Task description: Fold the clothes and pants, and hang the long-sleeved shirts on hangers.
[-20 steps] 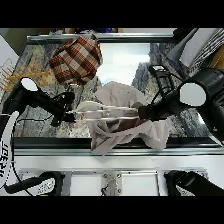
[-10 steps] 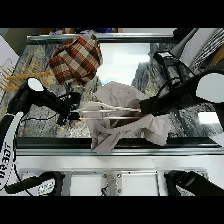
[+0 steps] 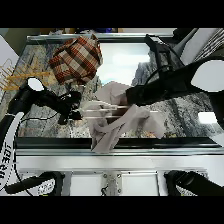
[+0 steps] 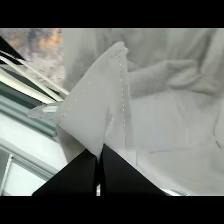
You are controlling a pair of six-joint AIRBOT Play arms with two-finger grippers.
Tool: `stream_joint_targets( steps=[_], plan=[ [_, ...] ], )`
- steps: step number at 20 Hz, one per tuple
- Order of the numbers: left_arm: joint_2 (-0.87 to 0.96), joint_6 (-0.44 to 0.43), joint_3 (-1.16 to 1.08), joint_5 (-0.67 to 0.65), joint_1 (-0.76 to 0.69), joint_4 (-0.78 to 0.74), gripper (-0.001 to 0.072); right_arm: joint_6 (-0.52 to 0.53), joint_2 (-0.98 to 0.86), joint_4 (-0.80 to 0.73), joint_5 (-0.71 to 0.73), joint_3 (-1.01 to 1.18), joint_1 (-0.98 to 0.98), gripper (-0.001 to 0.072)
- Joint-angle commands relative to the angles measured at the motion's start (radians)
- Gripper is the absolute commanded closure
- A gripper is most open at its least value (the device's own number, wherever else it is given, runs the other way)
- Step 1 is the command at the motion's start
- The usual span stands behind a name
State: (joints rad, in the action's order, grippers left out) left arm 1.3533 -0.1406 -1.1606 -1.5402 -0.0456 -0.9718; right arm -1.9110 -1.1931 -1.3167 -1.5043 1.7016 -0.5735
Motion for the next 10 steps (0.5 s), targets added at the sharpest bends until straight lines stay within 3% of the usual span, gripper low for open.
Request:
stream_joint_targets(
  steps=[1, 7, 10],
  plan=[
    [0.0, -0.001, 0.0, -0.004, 0.0, 0.004, 0.0693, 0.018, -0.038, 0.084, 0.135, 0.008, -0.038, 0.0699],
    [0.001, -0.001, 0.0, -0.004, 0.0, 0.004, 0.0693, 0.026, -0.107, 0.089, 0.381, 0.008, -0.155, 0.0699],
    [0.0, 0.0, 0.0, -0.005, 0.0, 0.004, 0.0694, 0.013, -0.138, 0.091, 0.408, 0.008, -0.179, 0.0698]
  ],
)
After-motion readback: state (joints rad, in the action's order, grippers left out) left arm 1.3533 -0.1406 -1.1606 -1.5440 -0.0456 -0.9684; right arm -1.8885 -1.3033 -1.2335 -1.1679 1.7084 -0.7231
